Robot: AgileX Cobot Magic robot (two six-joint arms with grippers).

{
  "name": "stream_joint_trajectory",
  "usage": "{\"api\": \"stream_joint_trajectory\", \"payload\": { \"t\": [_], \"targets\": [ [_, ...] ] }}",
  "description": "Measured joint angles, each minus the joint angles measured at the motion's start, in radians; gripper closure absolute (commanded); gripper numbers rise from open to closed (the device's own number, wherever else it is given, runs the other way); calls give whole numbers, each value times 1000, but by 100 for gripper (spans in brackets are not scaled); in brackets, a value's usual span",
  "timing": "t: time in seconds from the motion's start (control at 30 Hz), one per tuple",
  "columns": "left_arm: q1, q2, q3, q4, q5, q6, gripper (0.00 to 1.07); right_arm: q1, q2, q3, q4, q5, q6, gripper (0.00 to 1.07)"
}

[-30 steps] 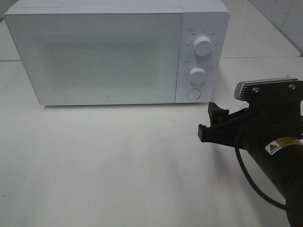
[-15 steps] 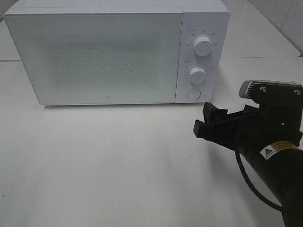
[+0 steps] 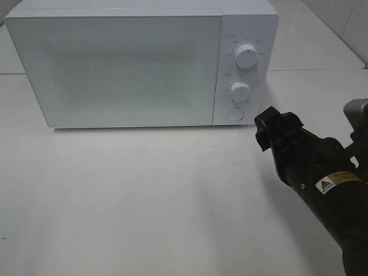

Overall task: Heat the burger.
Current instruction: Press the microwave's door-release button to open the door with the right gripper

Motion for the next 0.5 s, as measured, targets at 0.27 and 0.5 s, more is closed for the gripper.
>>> {"api": "stream_joint_trajectory", "payload": {
  "t": [0.27, 0.5],
  "targets": [
    [0, 0, 0, 0, 0, 0, 7, 0, 0, 0, -21, 0, 347, 56],
    [0, 0, 0, 0, 0, 0, 7, 0, 0, 0, -93, 2, 542, 88]
  ]
}}
